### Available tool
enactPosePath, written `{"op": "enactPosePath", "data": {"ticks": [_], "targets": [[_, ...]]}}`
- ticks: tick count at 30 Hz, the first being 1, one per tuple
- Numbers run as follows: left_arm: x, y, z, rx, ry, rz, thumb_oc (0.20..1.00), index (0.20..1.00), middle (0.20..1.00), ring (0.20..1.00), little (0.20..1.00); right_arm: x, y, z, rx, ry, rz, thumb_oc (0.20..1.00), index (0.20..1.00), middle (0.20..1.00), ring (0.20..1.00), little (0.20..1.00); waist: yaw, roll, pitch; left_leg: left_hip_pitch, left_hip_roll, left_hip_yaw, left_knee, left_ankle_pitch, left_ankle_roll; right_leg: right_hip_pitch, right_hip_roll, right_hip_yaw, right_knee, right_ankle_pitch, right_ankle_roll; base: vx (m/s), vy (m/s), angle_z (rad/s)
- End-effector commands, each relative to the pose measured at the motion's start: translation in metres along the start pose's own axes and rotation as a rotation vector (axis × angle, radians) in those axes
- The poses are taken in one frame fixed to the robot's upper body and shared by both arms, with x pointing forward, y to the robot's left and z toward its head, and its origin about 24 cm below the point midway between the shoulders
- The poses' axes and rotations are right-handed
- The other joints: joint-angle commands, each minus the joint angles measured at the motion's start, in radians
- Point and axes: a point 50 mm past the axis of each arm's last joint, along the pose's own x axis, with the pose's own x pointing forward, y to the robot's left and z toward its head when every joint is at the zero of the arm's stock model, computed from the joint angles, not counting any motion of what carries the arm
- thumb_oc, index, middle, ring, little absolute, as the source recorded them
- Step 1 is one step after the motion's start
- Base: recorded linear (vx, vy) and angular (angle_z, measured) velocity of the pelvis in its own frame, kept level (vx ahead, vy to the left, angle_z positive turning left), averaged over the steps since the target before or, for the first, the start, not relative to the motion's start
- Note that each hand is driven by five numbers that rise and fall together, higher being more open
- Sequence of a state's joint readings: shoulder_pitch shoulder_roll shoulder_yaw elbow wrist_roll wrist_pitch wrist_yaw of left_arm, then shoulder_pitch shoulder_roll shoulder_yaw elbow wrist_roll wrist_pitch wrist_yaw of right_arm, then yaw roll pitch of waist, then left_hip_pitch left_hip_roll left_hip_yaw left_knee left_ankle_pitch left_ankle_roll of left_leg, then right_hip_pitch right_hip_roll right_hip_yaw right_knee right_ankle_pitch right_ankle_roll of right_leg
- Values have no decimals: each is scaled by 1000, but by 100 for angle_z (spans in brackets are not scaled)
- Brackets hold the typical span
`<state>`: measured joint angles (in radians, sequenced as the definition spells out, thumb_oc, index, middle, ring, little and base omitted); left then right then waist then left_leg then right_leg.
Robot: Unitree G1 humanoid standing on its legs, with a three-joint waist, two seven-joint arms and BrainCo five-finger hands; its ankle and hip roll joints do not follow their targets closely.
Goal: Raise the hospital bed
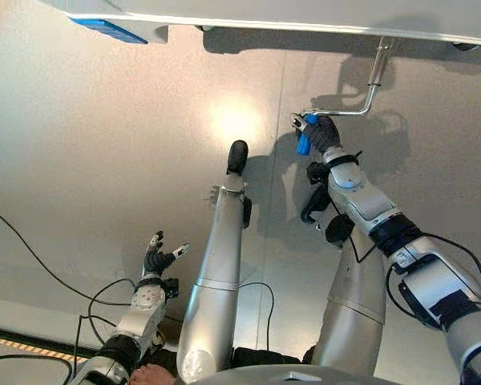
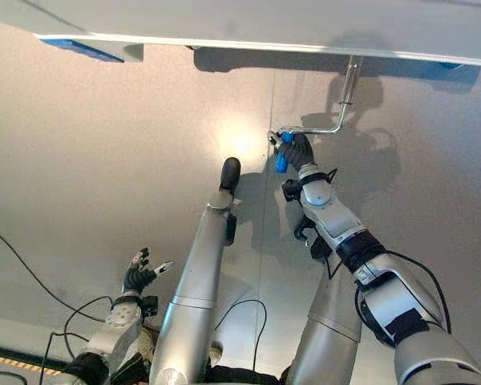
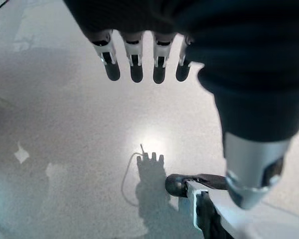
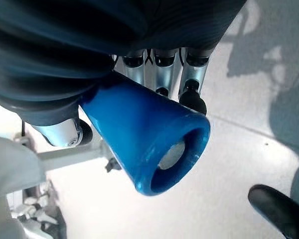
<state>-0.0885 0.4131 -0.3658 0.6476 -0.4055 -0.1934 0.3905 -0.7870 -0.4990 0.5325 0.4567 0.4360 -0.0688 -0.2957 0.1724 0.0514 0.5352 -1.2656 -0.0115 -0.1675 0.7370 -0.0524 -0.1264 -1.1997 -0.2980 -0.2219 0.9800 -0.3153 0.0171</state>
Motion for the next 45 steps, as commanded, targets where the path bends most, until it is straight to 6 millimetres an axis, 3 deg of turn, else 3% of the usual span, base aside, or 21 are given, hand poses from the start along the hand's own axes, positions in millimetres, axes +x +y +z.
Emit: {"op": "enactPosePath", "data": {"ticks": [1,16,17,18,19,20,21,31,37,45], "targets": [[-9,6,-18,41,40,4,1000,1000,1000,1000,1000,-7,5,134,207,-644,61,200,200,200,200,200,-30,29,-15,86,2,57,-45,-27,57,80,-3,113,-181,140,137,-42,-47,-1],[-12,10,-31,11,104,20,1000,1000,1000,1000,1000,-35,-44,129,460,-727,-87,200,200,200,200,200,-88,8,-15,236,45,77,-155,5,32,198,43,124,-276,163,129,-21,-60,-7],[-12,10,-31,11,105,18,1000,1000,1000,1000,1000,-35,-46,128,470,-726,-92,200,200,200,200,200,-90,9,-15,242,47,79,-166,11,30,202,47,125,-284,167,128,-90,-51,-3],[-9,9,-27,15,96,19,1000,1000,1000,1000,1000,-36,-50,132,493,-749,-106,200,200,200,200,200,-94,7,-15,227,51,80,-190,51,29,185,52,120,-305,201,120,-21,-50,-4],[-12,9,-32,18,110,19,1000,1000,1000,1000,1000,-37,-51,127,520,-738,-115,200,200,200,200,200,-98,6,-15,262,55,84,-185,18,25,212,56,128,-295,169,126,-17,-55,-5],[-12,9,-32,15,111,20,1000,1000,1000,1000,1000,-39,-53,127,536,-744,-125,200,200,200,200,200,-100,3,-15,269,57,83,-189,20,23,216,62,130,-298,169,125,-20,-69,-8],[-9,9,-28,11,100,24,1000,1000,1000,1000,1000,-40,-57,132,547,-769,-136,200,200,200,200,200,-103,2,-15,245,59,82,-206,58,24,193,67,126,-315,203,118,-88,-67,-10],[-10,14,-35,-18,139,60,1000,1000,1000,1000,1000,-48,-86,128,730,-826,-278,200,200,200,200,200,-128,-2,-15,292,79,103,-246,73,12,200,83,145,-317,204,113,-22,-44,-5],[-12,18,-39,-43,161,84,1000,1000,1000,1000,1000,-51,-101,120,725,-811,-391,200,200,200,200,200,-138,-11,-15,303,87,109,-258,77,9,202,90,148,-319,201,110,-7,-36,-9],[-13,22,-39,-52,153,115,1000,1000,1000,1000,1000,-57,-128,103,595,-748,-606,200,200,200,200,200,-152,-22,-15,298,95,113,-261,78,7,185,99,157,-311,199,105,6,-39,0]]}}
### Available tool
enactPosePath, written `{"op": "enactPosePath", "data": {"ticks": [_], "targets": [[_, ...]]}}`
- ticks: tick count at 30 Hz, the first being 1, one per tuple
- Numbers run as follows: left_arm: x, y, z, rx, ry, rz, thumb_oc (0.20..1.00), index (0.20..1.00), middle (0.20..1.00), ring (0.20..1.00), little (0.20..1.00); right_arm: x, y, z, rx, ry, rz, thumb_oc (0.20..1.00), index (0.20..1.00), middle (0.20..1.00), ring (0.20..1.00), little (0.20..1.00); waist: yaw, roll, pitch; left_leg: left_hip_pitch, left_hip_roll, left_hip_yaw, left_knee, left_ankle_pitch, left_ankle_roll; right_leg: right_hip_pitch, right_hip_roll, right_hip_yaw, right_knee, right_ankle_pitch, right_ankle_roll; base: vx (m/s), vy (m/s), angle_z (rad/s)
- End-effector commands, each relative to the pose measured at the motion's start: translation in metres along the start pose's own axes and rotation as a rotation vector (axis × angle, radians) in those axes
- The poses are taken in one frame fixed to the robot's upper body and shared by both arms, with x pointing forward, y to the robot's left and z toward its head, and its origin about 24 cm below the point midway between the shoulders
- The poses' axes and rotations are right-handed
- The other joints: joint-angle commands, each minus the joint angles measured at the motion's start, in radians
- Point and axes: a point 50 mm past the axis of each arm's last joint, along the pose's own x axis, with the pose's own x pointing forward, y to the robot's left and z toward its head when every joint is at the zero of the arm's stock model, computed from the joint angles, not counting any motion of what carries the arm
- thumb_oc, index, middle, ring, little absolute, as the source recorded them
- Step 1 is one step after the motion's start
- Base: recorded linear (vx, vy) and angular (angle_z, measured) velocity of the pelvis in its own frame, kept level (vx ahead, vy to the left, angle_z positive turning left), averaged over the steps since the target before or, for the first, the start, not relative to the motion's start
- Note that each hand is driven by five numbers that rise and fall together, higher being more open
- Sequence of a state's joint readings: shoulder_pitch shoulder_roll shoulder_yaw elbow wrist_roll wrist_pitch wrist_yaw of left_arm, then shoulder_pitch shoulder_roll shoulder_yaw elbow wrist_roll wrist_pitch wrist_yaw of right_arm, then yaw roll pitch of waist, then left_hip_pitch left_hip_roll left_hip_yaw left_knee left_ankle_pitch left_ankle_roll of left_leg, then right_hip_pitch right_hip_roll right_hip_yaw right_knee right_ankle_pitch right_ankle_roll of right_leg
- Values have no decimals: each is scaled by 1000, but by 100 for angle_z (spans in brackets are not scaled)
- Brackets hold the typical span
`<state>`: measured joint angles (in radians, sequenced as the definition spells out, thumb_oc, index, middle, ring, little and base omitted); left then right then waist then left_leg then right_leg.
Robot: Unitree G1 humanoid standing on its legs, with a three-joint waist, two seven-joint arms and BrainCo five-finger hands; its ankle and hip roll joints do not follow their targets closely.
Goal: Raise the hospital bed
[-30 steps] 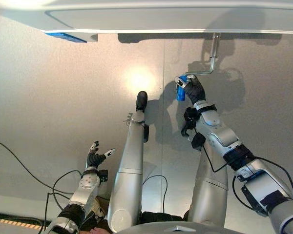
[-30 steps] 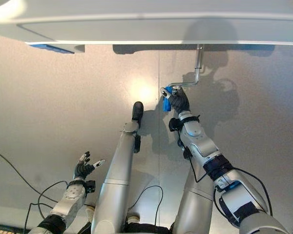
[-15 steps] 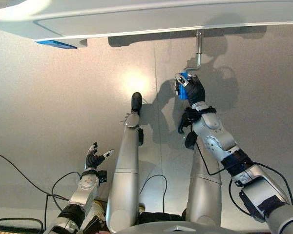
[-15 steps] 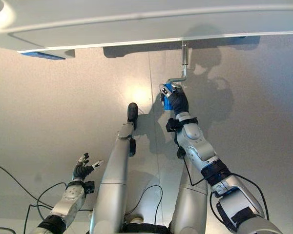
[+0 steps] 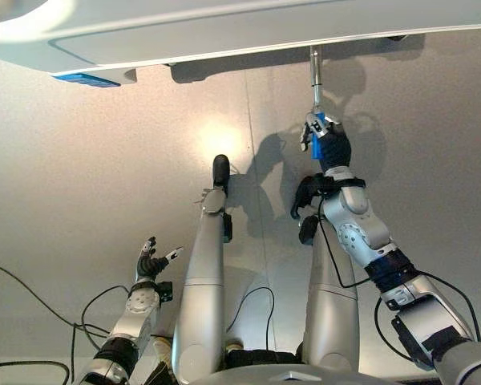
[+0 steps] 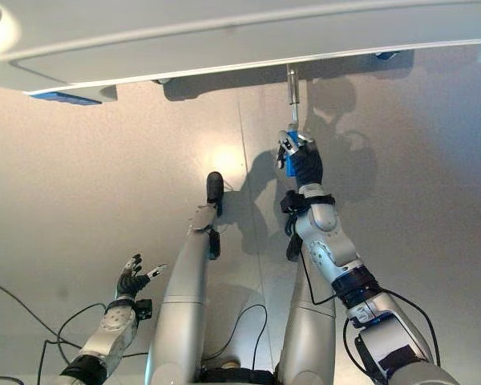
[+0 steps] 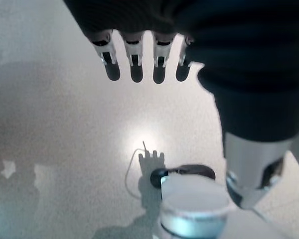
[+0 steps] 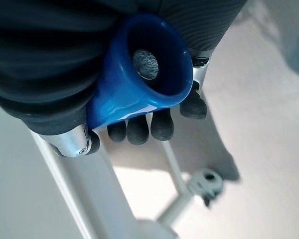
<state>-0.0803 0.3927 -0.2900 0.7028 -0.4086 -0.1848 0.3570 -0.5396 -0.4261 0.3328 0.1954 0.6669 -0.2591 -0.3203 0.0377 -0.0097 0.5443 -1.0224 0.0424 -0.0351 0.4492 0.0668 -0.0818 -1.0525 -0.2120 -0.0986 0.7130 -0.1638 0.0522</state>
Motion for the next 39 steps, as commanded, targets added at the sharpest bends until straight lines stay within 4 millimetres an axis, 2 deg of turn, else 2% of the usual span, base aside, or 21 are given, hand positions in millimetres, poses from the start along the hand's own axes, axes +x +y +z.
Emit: {"op": "enactPosePath", "data": {"ticks": [1,3,6,7,15,19,25,31,32,34,36,39], "targets": [[-11,15,-27,-9,91,86,1000,1000,1000,1000,1000,11,-63,143,33,-672,-365,200,200,200,200,200,-22,35,-24,50,41,-21,27,-39,-39,35,16,33,-44,48,69,0,0,0],[-11,15,-28,-13,93,96,1000,1000,1000,1000,1000,10,-68,141,6,-663,-396,200,200,200,200,200,-23,34,-24,51,42,-21,20,-37,-39,32,17,33,-48,51,69,4,-15,0],[-11,16,-27,-1,85,104,1000,1000,1000,1000,1000,10,-81,138,-134,-636,-478,200,200,200,200,200,-26,32,-24,60,43,-14,-10,-23,-44,41,19,29,-80,67,73,0,0,0],[-9,15,-24,6,74,105,1000,1000,1000,1000,1000,10,-91,135,-241,-605,-533,200,200,200,200,200,-27,31,-24,77,41,-10,-48,-4,-50,57,22,26,-120,85,79,1,-13,-4],[-4,11,-21,10,71,117,1000,1000,1000,1000,1000,11,-112,124,-453,-515,-639,200,200,200,200,200,-29,25,-24,201,44,12,-209,50,-60,170,31,17,-290,166,101,-15,21,-7],[-3,10,-23,17,88,114,1000,1000,1000,1000,1000,9,-119,107,-519,-421,-638,200,200,200,200,200,-29,17,-24,275,43,17,-228,50,-59,254,28,16,-324,181,105,-12,10,-3],[-3,9,-30,31,120,104,1000,1000,1000,1000,1000,-1,-150,70,-629,-201,-702,200,200,200,200,200,-19,17,-24,392,41,18,-250,47,-57,384,15,-3,-361,195,112,5,13,3],[-5,4,-37,61,153,73,1000,1000,1000,1000,1000,-5,-174,39,-802,45,-681,200,200,200,200,200,-3,18,-24,489,37,15,-263,36,-51,490,11,-17,-390,199,116,4,14,4],[-5,4,-37,60,153,73,1000,1000,1000,1000,1000,-4,-174,40,-802,45,-680,200,200,200,200,200,-4,19,-24,489,37,15,-264,37,-51,491,11,-17,-391,200,116,6,13,5],[-7,4,-41,70,168,66,1000,1000,1000,1000,1000,0,-178,27,-895,159,-634,200,200,200,200,200,7,18,-24,511,34,13,-261,28,-48,514,12,-19,-391,193,114,2,9,9],[-6,3,-41,73,168,60,1000,1000,1000,1000,1000,4,-178,27,-909,170,-634,200,200,200,200,200,8,21,-24,509,34,10,-261,32,-46,513,12,-19,-393,198,113,-8,7,5],[-6,-2,-39,72,159,45,1000,1000,1000,1000,1000,1,-185,13,-943,281,-638,200,200,200,200,200,19,31,-24,508,30,5,-254,31,-43,515,11,-22,-388,192,110,0,0,0]]}}
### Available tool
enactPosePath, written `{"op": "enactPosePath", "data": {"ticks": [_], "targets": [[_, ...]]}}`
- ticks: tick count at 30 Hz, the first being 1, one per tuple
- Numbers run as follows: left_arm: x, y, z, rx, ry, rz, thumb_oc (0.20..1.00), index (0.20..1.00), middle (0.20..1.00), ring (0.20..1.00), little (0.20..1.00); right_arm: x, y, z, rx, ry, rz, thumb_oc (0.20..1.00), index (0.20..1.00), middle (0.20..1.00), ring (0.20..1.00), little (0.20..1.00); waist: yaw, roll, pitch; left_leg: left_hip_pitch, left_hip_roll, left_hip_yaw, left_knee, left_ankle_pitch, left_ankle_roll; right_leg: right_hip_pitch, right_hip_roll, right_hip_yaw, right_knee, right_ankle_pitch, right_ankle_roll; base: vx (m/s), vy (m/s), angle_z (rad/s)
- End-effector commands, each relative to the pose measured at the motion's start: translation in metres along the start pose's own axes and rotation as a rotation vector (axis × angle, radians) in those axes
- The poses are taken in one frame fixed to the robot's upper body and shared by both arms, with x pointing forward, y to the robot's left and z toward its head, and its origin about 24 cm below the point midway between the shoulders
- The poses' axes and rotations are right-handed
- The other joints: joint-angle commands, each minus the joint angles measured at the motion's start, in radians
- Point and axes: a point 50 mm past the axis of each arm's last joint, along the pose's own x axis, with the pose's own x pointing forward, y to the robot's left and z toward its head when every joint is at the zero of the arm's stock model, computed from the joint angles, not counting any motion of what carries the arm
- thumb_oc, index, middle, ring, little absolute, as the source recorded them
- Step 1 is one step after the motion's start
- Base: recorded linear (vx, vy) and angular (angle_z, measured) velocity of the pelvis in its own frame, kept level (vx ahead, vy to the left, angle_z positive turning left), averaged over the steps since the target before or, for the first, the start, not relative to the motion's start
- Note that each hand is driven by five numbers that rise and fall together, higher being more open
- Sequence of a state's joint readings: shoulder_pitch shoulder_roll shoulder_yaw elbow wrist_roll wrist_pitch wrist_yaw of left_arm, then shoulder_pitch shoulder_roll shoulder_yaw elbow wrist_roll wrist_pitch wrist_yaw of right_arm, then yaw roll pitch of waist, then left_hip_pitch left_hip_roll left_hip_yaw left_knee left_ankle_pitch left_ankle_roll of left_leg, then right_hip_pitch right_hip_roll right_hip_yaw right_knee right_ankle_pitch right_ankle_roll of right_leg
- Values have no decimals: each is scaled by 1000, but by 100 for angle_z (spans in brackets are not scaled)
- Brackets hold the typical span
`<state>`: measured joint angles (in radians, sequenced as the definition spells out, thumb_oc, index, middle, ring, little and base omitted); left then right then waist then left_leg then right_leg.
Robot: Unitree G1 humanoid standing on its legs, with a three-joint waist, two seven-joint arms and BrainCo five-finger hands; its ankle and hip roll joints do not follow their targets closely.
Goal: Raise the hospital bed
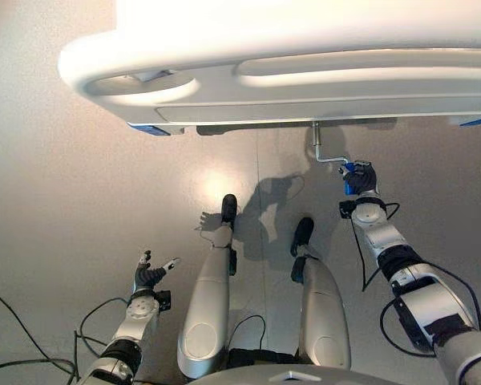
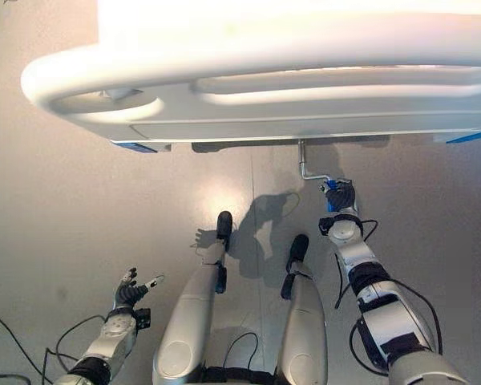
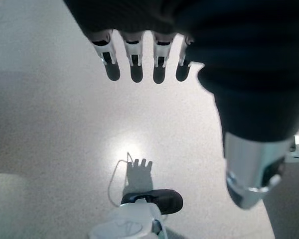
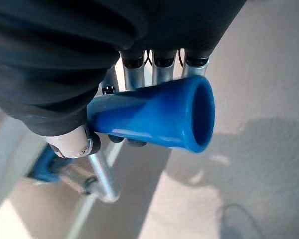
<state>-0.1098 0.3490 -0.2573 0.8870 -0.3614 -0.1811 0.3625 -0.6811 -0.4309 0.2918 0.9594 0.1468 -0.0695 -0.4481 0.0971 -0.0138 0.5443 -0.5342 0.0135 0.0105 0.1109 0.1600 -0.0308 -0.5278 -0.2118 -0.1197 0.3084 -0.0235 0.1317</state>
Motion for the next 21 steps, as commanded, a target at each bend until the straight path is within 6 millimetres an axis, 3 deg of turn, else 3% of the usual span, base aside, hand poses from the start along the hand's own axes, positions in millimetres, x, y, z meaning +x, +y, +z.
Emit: {"op": "enactPosePath", "data": {"ticks": [1,8,21], "targets": [[-4,-9,-9,16,27,-16,1000,1000,1000,1000,1000,28,-110,18,-80,-43,-324,200,200,200,200,200,-34,40,-24,11,57,-45,91,-61,-93,-18,11,-1,23,48,29,0,0,0],[-3,-16,2,7,-15,-37,1000,1000,1000,1000,1000,32,-104,6,-103,76,-308,200,200,200,200,200,-6,66,-24,-51,49,-55,120,-61,-87,-72,6,-5,60,37,26,0,0,0],[-3,-30,33,-18,-143,-89,1000,1000,1000,1000,1000,35,-131,-2,-212,206,-367,200,200,200,200,200,54,129,-24,-338,19,-102,282,-96,-66,-334,-17,-14,235,-13,14,-2,-10,8]]}}
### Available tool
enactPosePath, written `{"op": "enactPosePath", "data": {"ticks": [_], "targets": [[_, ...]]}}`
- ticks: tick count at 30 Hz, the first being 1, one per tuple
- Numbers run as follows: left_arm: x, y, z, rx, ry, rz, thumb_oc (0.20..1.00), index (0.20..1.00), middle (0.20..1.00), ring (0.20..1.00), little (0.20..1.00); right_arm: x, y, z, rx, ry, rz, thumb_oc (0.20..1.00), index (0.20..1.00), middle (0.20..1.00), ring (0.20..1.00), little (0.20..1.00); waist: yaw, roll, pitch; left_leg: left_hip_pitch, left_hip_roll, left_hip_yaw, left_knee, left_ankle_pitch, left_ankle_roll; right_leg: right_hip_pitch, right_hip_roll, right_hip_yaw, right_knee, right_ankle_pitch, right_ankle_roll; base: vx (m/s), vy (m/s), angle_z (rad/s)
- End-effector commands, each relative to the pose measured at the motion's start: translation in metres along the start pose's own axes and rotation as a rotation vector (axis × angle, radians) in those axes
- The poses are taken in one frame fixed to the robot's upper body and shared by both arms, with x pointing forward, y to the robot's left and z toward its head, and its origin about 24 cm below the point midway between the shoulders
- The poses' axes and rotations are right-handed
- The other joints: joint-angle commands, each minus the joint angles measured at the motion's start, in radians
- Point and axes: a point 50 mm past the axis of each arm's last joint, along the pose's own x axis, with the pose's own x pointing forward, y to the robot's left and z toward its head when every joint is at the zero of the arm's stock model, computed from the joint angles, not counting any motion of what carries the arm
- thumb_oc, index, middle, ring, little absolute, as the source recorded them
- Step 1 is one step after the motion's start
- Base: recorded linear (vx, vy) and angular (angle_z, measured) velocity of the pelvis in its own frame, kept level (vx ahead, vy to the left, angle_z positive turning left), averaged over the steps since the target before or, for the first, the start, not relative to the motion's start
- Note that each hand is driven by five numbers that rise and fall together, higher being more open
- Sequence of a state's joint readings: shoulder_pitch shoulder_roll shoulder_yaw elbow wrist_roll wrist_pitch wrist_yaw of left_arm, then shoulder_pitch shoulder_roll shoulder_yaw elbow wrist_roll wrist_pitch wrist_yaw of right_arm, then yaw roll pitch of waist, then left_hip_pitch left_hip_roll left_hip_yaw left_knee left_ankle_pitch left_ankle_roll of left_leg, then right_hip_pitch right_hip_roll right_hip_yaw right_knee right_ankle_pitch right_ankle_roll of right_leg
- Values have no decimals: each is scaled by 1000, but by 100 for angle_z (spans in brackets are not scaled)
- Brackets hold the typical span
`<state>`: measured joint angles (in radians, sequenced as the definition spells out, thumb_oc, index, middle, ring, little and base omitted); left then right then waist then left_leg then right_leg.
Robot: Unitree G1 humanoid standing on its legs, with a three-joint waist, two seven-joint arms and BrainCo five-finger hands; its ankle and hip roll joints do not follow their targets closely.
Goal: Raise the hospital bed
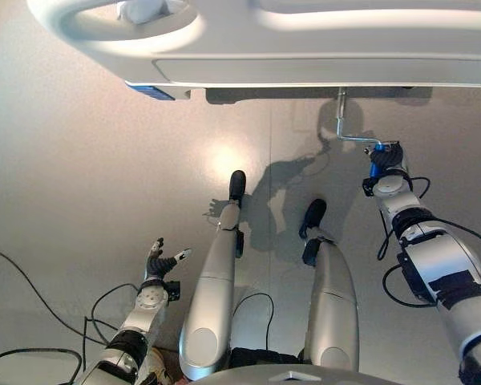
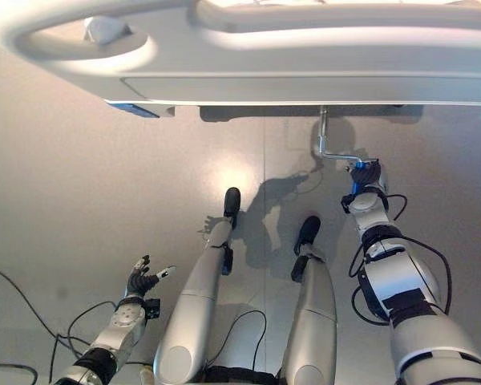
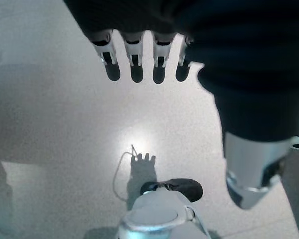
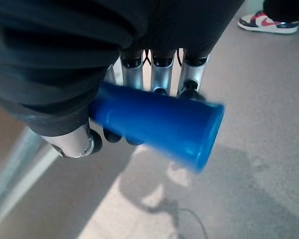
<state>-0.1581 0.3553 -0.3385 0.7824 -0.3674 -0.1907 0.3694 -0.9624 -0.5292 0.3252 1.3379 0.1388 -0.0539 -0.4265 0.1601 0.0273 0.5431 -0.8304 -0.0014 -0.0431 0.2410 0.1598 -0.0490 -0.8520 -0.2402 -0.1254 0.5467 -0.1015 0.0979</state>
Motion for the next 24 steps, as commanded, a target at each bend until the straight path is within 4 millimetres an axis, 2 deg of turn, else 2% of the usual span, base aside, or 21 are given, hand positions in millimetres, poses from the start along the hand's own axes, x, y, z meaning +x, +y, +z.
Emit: {"op": "enactPosePath", "data": {"ticks": [1,10,11,12,13,14,18,19,24], "targets": [[-4,-7,-3,-12,-7,0,1000,1000,1000,1000,1000,13,-71,-32,-108,123,-206,200,200,200,200,200,-5,91,-23,-64,33,-52,168,-99,-47,-29,11,-8,9,61,46,7,-9,16],[-6,-7,4,-28,-45,-4,1000,1000,1000,1000,1000,17,-85,-23,-175,95,-240,200,200,200,200,200,19,121,-23,-229,22,-76,309,-137,-42,-192,5,-6,171,3,30,27,-12,5],[-11,-8,-1,-22,-38,-15,1000,1000,1000,1000,1000,17,-83,-24,-195,85,-232,200,200,200,200,200,20,126,-23,-237,18,-81,354,-183,-44,-201,2,3,226,-46,34,27,-28,8],[-7,-7,6,-30,-56,-10,1000,1000,1000,1000,1000,18,-85,-17,-183,73,-241,200,200,200,200,200,21,126,-23,-269,19,-84,343,-147,-42,-229,3,-5,212,-14,26,94,-43,12],[-11,-8,0,-22,-39,-15,1000,1000,1000,1000,1000,17,-83,-22,-199,75,-234,200,200,200,200,200,20,126,-23,-259,16,-83,376,-191,-45,-221,-2,4,251,-57,33,37,-35,12],[-11,-8,4,-34,-59,-16,1000,1000,1000,1000,1000,18,-81,-14,-203,50,-234,200,200,200,200,200,25,132,-23,-298,11,-90,414,-203,-43,-262,-4,4,294,-75,29,98,-50,12],[-14,-9,4,-44,-64,-21,1000,1000,1000,1000,1000,20,-79,-2,-196,21,-230,200,200,200,200,200,34,139,-23,-359,4,-101,491,-228,-36,-321,-7,-6,371,-101,29,45,-1,10],[-15,-9,3,-52,-59,-19,1000,1000,1000,1000,1000,20,-73,6,-194,0,-215,200,200,200,200,200,41,142,-23,-399,-4,-108,544,-243,-33,-356,-5,-11,419,-119,27,55,9,0],[-16,-11,4,-45,-62,-24,1000,1000,1000,1000,1000,19,-61,18,-184,-36,-192,200,200,200,200,200,45,150,-23,-462,-19,-118,629,-273,-29,-409,-18,-14,504,-158,18,50,-12,4]]}}
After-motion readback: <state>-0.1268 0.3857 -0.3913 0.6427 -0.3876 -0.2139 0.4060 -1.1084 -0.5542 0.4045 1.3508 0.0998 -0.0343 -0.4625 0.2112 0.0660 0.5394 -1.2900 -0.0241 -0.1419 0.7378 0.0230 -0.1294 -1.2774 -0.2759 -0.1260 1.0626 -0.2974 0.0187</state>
